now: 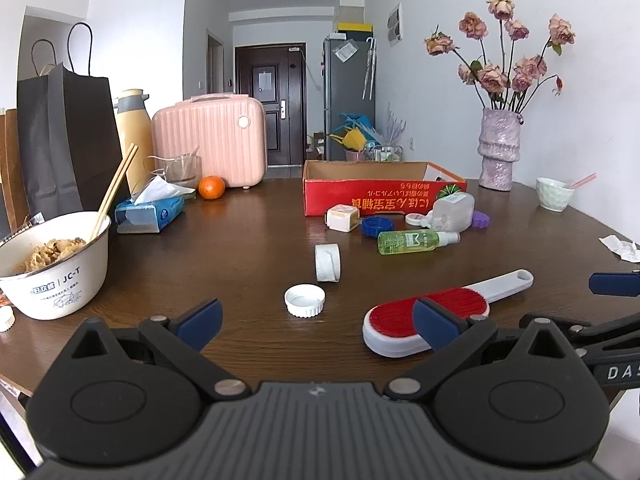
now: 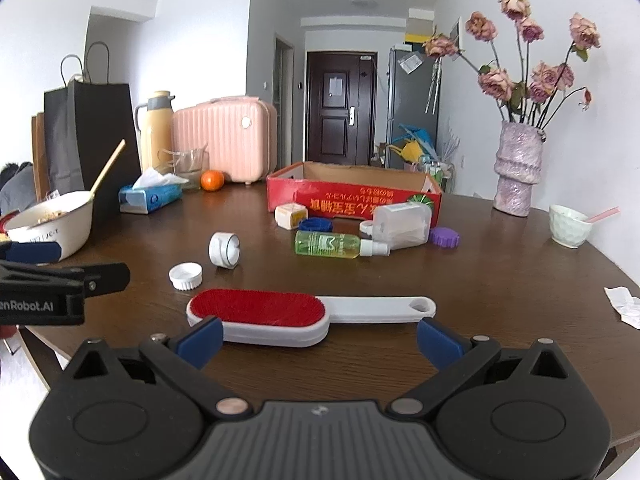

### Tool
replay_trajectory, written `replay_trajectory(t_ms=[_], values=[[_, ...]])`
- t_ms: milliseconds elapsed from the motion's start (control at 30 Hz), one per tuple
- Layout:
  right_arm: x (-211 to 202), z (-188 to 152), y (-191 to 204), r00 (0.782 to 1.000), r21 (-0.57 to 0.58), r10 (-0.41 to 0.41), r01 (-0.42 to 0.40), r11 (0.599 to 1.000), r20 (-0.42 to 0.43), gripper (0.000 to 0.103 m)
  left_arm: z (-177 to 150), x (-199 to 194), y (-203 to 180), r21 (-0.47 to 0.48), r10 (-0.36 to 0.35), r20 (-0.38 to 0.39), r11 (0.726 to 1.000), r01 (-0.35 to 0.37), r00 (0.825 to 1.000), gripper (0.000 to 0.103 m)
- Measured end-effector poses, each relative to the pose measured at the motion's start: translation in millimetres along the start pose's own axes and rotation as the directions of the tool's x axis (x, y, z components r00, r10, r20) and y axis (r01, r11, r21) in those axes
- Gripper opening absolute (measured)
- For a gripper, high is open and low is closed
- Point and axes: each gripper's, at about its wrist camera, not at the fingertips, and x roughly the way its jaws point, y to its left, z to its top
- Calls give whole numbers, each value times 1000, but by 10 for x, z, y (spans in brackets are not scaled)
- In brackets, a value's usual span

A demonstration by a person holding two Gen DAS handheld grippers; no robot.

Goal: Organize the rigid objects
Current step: 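Grasp the red lint brush with the right tool while the left tool approaches the white cap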

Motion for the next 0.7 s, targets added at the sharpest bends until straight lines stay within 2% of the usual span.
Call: replay_trajectory(t_ms=[267,700], values=[[275,28,63,999,-23,21,-22,999,-45,103,-30,199,84,-3,11,-40,1000,-11,999,103],[777,76,231,990,-128,31,-49,991,-141,103,-44,523,233,-20,27,-107,999,-29,994,103]])
